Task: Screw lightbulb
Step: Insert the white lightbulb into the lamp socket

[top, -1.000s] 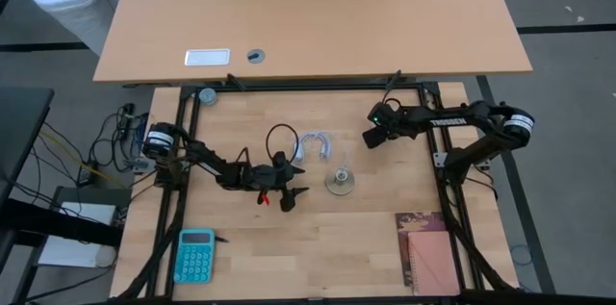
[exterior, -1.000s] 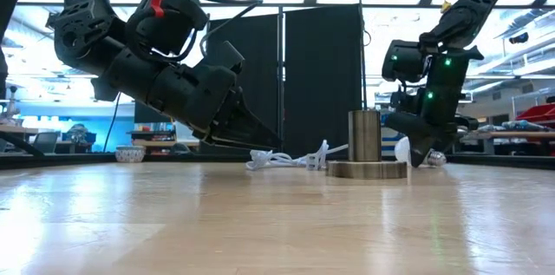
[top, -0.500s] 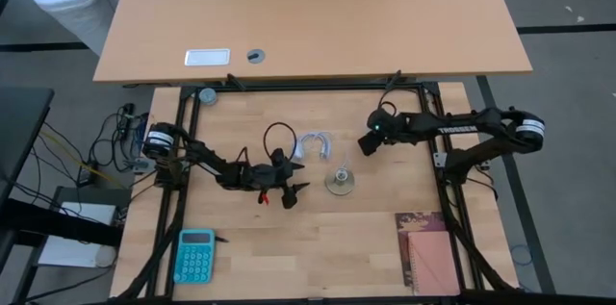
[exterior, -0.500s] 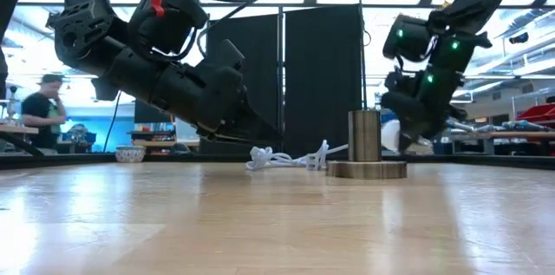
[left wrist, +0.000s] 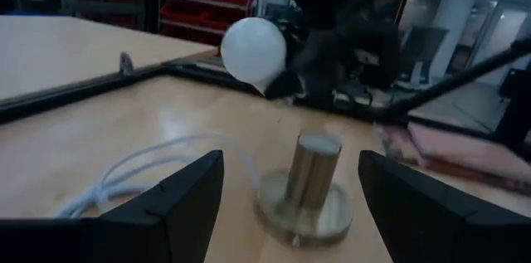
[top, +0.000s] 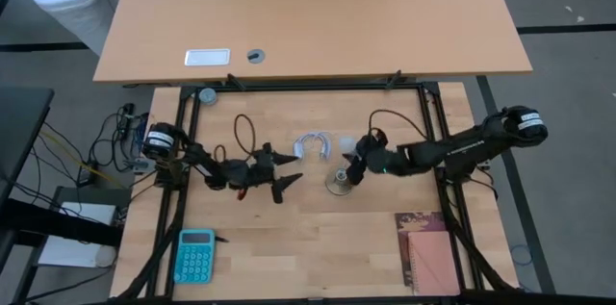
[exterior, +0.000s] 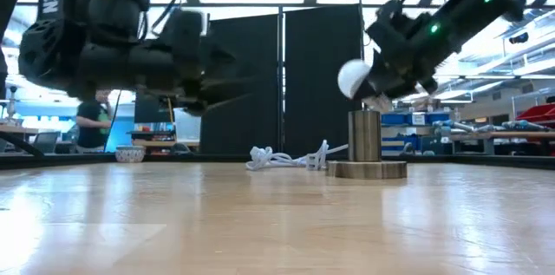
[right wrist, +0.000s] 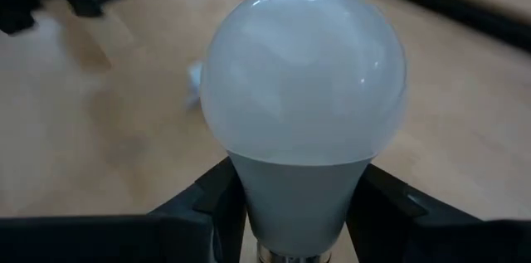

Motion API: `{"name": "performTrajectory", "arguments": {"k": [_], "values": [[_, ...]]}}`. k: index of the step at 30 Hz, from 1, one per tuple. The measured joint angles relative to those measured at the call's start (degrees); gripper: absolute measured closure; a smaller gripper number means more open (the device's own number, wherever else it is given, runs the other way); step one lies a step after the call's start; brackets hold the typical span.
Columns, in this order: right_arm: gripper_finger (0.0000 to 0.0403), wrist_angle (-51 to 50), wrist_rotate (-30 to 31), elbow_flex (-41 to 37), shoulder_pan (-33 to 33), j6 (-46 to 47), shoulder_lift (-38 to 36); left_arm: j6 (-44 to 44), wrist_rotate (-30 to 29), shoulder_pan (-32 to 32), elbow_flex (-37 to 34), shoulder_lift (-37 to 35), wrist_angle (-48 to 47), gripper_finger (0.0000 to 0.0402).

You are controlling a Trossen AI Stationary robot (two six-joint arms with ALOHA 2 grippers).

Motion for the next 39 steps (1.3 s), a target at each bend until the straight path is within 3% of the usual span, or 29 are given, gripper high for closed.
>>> {"name": "performTrajectory", "arguments": {"k": [7,12,16,20,32,39], "values": [[0.0236,4.17,14.13,-0.34,12.36,-0.86,0.17,0.04,2.71,0.07,12.98,0.02,-18.67,0.0117],[0.0236,22.21,21.38,-7.16,17.5,-8.88,0.2,2.7,2.34,0.7,18.32,0.02,-22.93,0.0117],[0.0236,38.34,18.11,-13.59,17.15,-14.74,0.2,0.97,2.46,1.71,19.69,0.0,-23.22,0.0117],[0.0236,47.2,14.78,-16.69,16.86,-18.61,0.17,-3.74,3.84,2.06,19.95,0.0,-25.19,0.0117],[0.0235,47.97,9.11,-17.04,13.9,-24.02,0.17,-6.75,4.06,2.0,19.95,0.0,-26.52,0.0117],[0.0235,53.58,8.87,-17.04,14.43,-27.01,0.17,-10.57,4.22,1.31,19.95,0.0,-27.76,0.0117]]}}
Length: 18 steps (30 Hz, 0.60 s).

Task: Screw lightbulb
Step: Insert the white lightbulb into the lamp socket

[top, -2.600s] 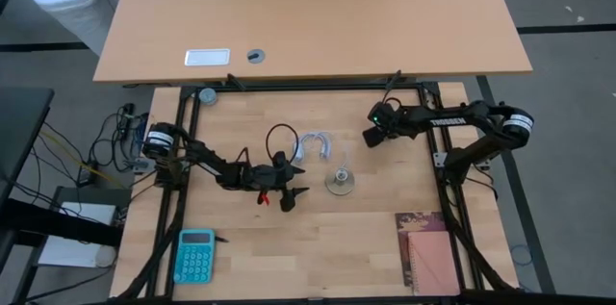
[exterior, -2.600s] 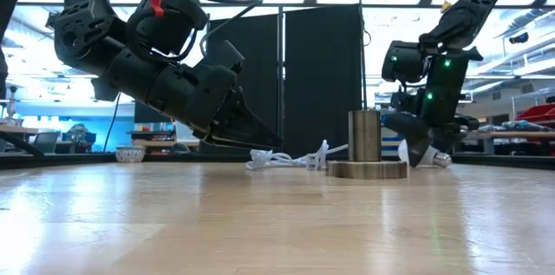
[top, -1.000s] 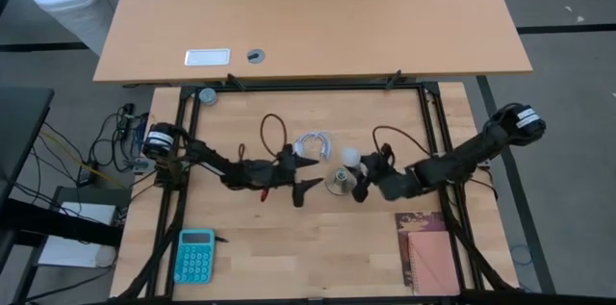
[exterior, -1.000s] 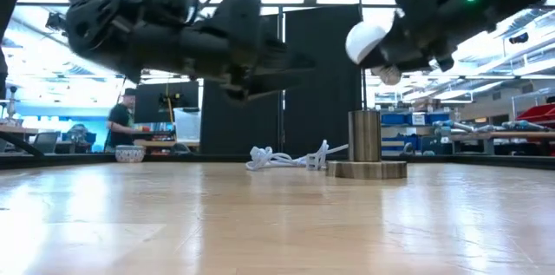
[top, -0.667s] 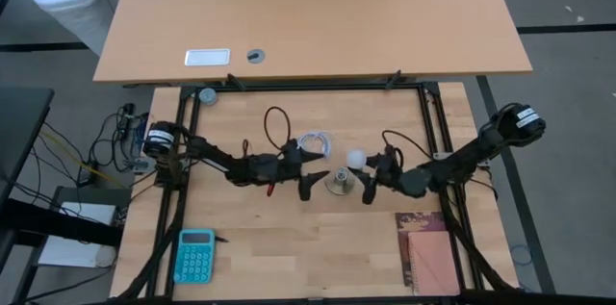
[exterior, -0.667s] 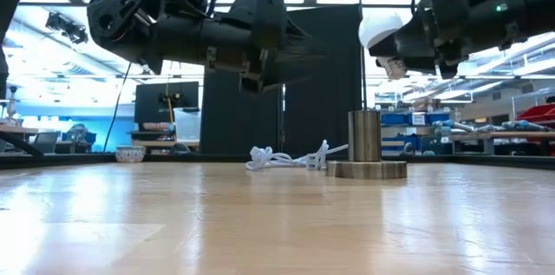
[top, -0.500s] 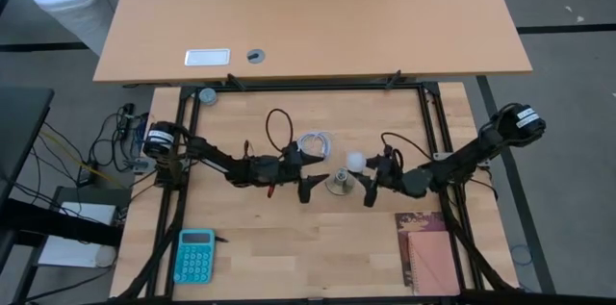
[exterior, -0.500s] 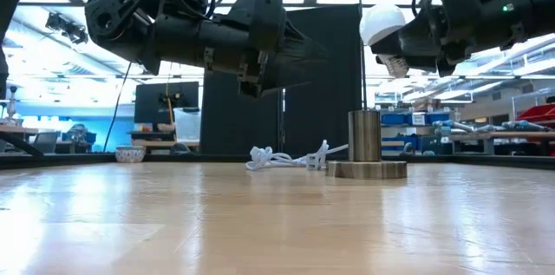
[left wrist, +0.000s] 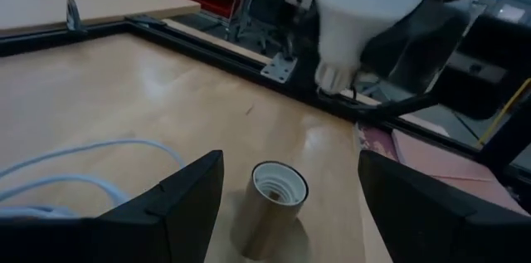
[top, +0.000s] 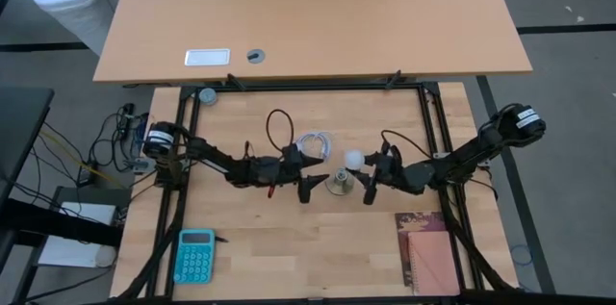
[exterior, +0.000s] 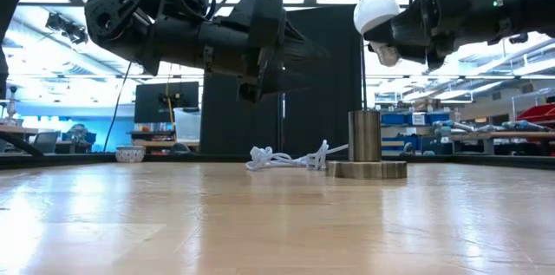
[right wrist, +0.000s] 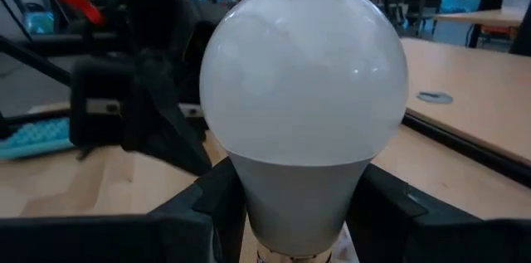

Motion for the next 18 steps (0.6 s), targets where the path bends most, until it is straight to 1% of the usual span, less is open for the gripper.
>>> {"name": "performTrajectory", "arguments": {"k": [4,7,12,15,18], "values": [[0.0235,0.71,-0.02,0.0,0.3,-0.57,0.21,-0.09,-0.11,-0.54,-0.02,0.0,-0.13,0.0117],[0.0235,2.97,0.0,0.0,0.3,-1.49,2.28,-0.07,-0.46,-0.54,-0.02,0.0,-0.06,0.0117],[0.0235,18.18,-0.48,0.0,0.3,-7.45,10.77,-0.05,-1.12,-0.52,-0.02,0.0,-0.05,0.0117],[0.0235,27.99,-3.54,0.02,0.03,-9.97,16.53,-0.05,-1.54,-0.52,-0.02,0.0,-0.04,0.0117],[0.0235,32.97,-5.81,0.02,-1.04,-9.24,22.25,-0.03,-1.73,-0.52,-0.02,0.0,-0.34,0.0117]]}}
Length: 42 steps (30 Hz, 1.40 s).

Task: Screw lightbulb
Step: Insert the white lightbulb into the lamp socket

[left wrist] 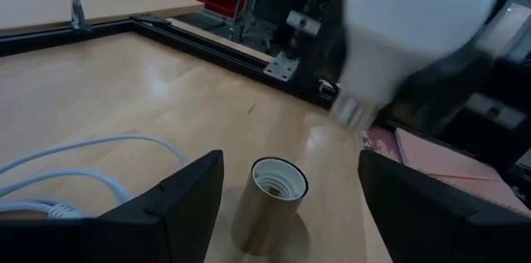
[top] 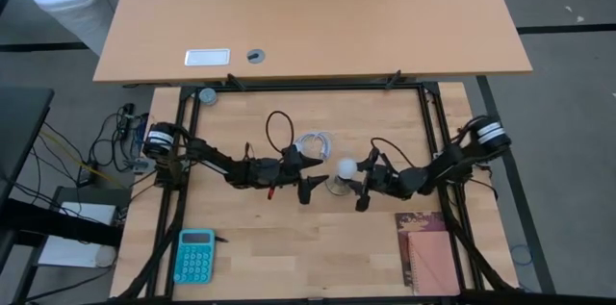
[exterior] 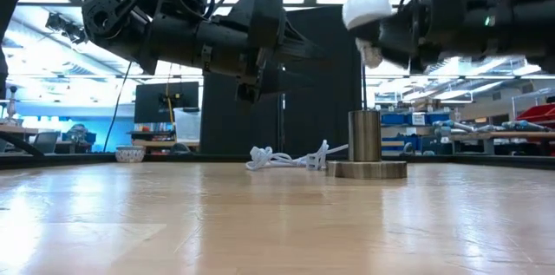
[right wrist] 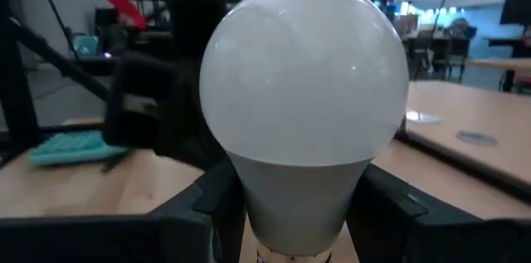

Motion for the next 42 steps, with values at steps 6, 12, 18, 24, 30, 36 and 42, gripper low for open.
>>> {"name": "performTrajectory", "arguments": {"k": [6,12,18,24,30,36,42], "values": [[0.0235,1.66,-0.58,0.98,-1.6,1.65,6.01,0.89,-1.23,0.11,0.0,0.0,-3.98,0.0117],[0.0235,1.67,-1.51,1.05,-2.63,3.58,8.34,1.54,-1.33,0.13,0.0,0.0,-10.56,0.0117],[0.0235,1.57,-1.76,1.06,-4.14,5.0,10.85,3.11,-2.53,0.13,-0.02,0.0,-10.56,0.0117],[0.0235,1.63,-2.06,0.98,-4.71,5.45,10.87,3.14,-3.21,0.15,-0.02,0.0,-10.29,0.0117],[0.0235,0.69,-2.03,-1.07,-4.7,8.83,10.84,4.48,0.15,1.14,1.04,0.0,-10.11,0.0117],[0.0235,-1.03,-1.88,-1.66,-4.4,9.86,10.71,8.22,4.0,3.45,5.77,0.0,-15.92,0.0117],[0.0229,-1.1,-1.88,-1.68,-4.32,8.9,10.71,13.27,6.54,4.21,9.29,0.0,-19.51,0.0117]]}}
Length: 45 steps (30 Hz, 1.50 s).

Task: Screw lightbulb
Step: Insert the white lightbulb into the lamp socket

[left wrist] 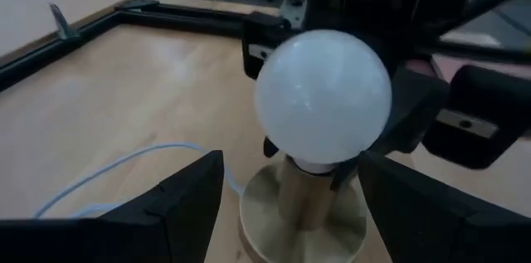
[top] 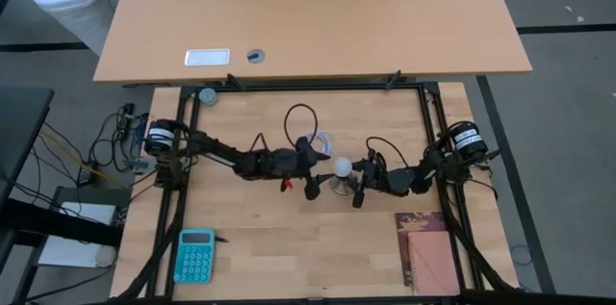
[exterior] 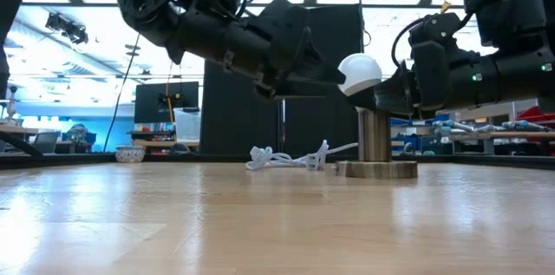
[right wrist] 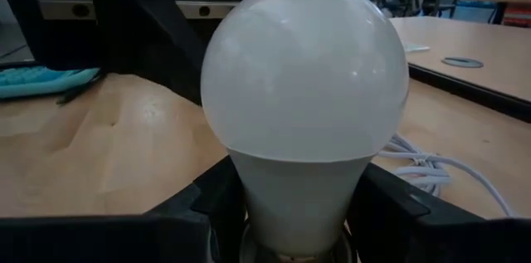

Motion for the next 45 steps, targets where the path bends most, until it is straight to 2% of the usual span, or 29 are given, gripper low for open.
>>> {"name": "performTrajectory", "arguments": {"k": [5,10,17,21,28,40,45], "values": [[0.0215,0.22,0.02,0.0,0.0,-2.51,0.0,0.37,1.71,0.77,1.12,0.0,-3.84,0.0117],[0.0201,0.24,0.02,-0.02,0.0,-3.68,0.0,2.0,2.4,0.82,1.18,0.02,-3.57,0.0117],[0.0183,0.24,-0.49,-0.04,0.0,-3.65,0.0,2.41,6.65,1.47,2.16,0.02,-3.96,0.0117],[0.0177,0.09,-1.35,-0.04,-0.01,-3.62,0.0,3.96,8.37,1.74,5.31,1.59,-4.48,0.0117],[0.0176,0.2,-1.5,-0.17,0.03,-4.42,0.0,6.61,11.17,1.69,13.31,5.92,-13.34,0.0118],[0.0174,0.75,-1.78,-0.33,0.13,-6.91,-0.15,7.89,10.86,1.08,14.21,6.03,-15.0,0.0118],[0.0155,0.96,-2.29,-0.42,0.15,-7.59,-0.15,8.05,10.88,1.06,14.21,6.08,-14.57,0.0118]]}}
